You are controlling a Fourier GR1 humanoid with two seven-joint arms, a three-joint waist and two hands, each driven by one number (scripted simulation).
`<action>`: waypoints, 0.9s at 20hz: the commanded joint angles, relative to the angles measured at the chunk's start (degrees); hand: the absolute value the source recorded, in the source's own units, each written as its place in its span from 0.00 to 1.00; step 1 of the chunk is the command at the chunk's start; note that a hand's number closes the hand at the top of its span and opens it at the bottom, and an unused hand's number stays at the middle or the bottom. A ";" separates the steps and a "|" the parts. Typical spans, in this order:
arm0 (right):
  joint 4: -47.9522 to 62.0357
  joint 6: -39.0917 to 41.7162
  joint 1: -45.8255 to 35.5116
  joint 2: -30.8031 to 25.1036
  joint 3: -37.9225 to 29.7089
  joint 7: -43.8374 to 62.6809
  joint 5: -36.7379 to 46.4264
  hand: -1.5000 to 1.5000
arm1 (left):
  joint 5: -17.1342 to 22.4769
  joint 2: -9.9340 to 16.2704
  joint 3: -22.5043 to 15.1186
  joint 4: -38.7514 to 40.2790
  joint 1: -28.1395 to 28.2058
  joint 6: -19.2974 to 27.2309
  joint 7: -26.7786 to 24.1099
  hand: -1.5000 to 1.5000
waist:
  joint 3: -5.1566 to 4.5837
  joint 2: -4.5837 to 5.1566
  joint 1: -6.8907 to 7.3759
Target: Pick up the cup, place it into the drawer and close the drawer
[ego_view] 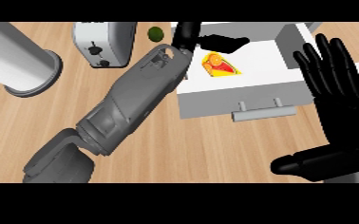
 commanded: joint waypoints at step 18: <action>-3.06 11.65 7.27 -9.46 -1.45 -1.13 1.89 1.00 | 8.26 8.81 8.52 -23.17 14.23 -2.52 -1.95 0.00 | -0.08 -2.20 8.29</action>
